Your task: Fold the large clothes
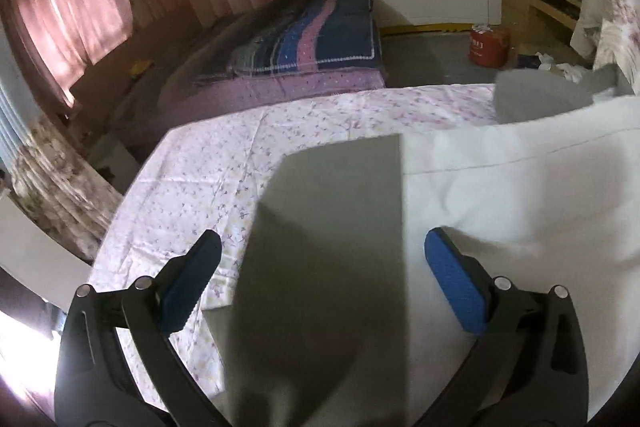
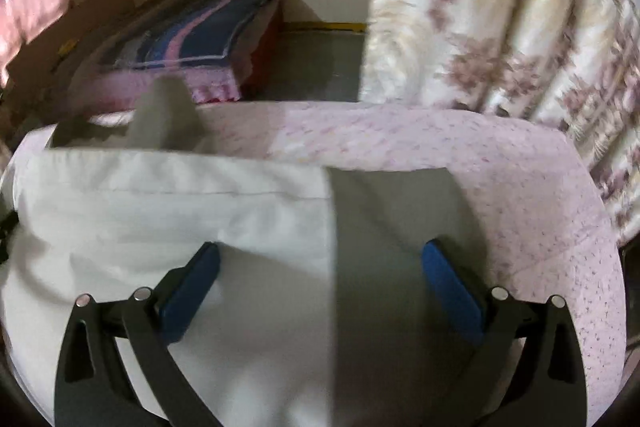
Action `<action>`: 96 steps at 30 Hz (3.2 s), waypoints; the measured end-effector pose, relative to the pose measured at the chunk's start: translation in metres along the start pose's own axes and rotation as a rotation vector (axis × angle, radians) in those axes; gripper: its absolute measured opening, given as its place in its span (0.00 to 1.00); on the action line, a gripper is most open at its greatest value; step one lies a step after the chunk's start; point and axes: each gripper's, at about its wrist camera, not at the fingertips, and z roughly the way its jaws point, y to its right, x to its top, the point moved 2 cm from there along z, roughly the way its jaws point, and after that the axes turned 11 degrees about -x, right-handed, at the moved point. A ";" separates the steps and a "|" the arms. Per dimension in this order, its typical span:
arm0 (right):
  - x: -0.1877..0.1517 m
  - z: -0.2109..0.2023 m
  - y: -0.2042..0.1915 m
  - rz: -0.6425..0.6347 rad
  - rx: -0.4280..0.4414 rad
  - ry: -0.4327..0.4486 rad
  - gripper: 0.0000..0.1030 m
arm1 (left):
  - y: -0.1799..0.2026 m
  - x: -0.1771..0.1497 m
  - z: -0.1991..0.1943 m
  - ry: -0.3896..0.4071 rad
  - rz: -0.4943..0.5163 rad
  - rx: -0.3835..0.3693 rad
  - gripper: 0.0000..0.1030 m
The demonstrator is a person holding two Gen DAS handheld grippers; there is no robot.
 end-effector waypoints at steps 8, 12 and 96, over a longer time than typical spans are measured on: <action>-0.012 -0.013 0.031 0.065 0.050 0.012 0.98 | -0.050 -0.004 0.003 -0.002 -0.181 -0.082 0.97; -0.039 -0.059 0.051 0.006 0.167 0.076 0.98 | -0.054 -0.013 -0.018 0.024 -0.130 -0.203 0.97; -0.090 -0.204 -0.237 -0.127 0.474 0.169 0.72 | -0.106 -0.096 -0.157 0.198 -0.255 -0.173 0.97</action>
